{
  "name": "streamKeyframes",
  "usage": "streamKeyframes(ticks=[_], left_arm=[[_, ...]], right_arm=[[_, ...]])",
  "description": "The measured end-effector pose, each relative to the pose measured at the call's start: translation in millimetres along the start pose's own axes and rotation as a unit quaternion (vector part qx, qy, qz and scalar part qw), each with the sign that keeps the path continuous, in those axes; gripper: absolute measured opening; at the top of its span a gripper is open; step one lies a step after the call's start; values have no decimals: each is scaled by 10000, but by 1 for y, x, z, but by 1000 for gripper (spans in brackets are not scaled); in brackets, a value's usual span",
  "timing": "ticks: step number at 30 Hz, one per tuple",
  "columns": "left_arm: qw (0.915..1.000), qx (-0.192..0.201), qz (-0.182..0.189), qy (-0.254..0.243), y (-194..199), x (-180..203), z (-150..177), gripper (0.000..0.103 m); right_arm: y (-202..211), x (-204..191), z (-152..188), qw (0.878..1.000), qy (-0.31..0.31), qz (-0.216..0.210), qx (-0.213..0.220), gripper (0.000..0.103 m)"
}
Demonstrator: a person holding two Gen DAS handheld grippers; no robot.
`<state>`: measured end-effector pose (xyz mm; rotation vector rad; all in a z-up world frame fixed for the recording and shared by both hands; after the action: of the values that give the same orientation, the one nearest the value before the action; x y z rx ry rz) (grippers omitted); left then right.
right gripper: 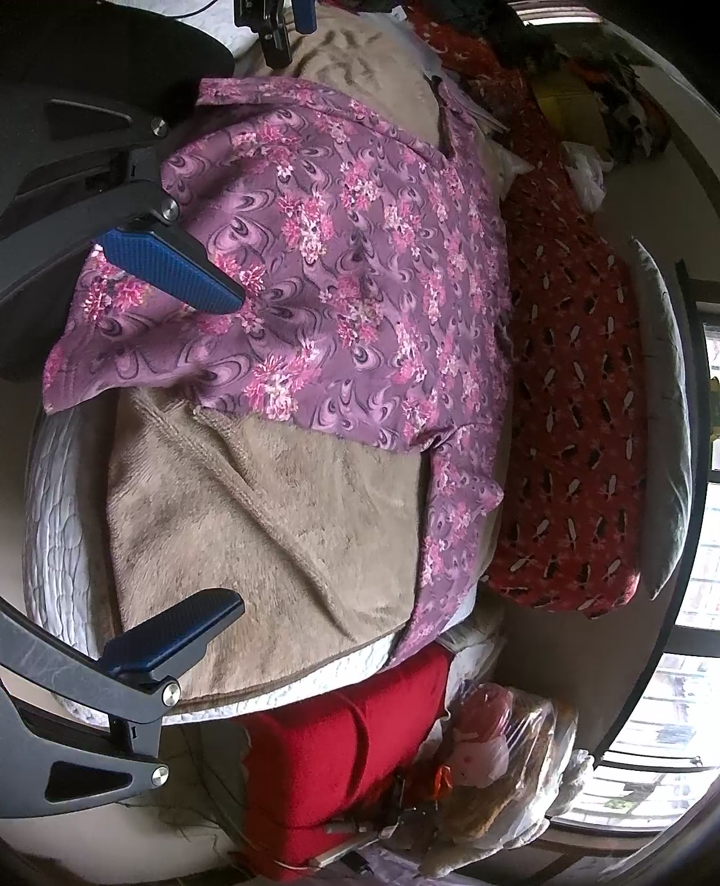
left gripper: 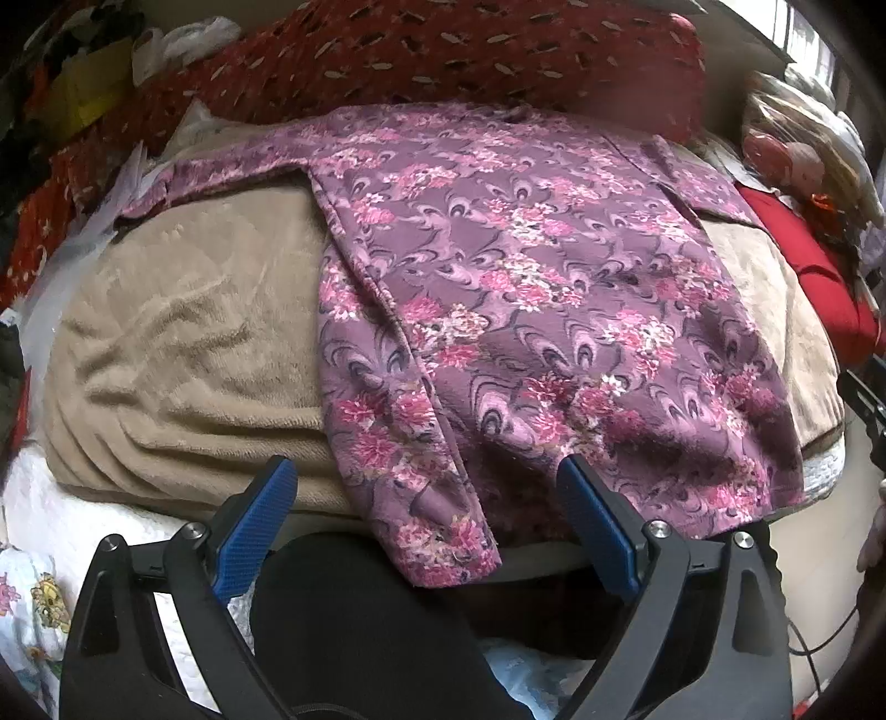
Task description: Fold small clothes
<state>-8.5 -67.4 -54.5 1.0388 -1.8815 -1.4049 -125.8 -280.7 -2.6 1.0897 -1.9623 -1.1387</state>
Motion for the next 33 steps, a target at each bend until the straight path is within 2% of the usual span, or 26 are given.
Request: streamKeyframes(ticks=[4, 6, 12, 23, 26, 28, 31, 32, 33], left_arm=[[9999, -59, -38, 92, -5, -8, -4, 96], [9997, -87, -44, 204, -7, -16, -6, 96], [9979, -254, -63, 598, -17, -39, -6, 96], [9984, -339, -43, 445, -20, -32, -5, 96], [9976, -551, 96, 401, -27, -31, 1, 96], [9948, -922, 291, 323, -40, -26, 11, 96], [9910, -1312, 197, 172, -60, -21, 23, 96], [9902, -1386, 105, 152, -66, -21, 26, 96], [9897, -1423, 78, 166, -70, -21, 27, 90]], right_arm=[[-6, 0, -3, 10000, 17, 19, 89, 100], [-12, 0, -1, 9999, -1, -91, -137, 99], [-26, 6, 3, 9993, -142, -189, -296, 99], [-42, 3, 13, 9970, -199, -454, -592, 99], [-51, -1, 21, 9946, -196, -629, -807, 99], [-61, -5, 31, 9907, -233, -860, -1028, 99], [-74, -18, 43, 9814, -285, -1327, -1359, 88], [-77, -23, 47, 9777, -287, -1495, -1449, 77], [-81, -32, 50, 9718, -279, -1749, -1560, 63]])
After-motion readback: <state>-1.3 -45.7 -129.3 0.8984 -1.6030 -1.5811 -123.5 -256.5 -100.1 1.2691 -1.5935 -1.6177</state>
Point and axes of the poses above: each gripper's, at about its wrist camera, not at the fingertips, and y roughly against the way its jaws point, x to its right, z to its underside, the point moved 9 cm from there along -y, roughly the way its jaws point, and after that the axes turned 13 degrees about -x, right-handed, at the moved point
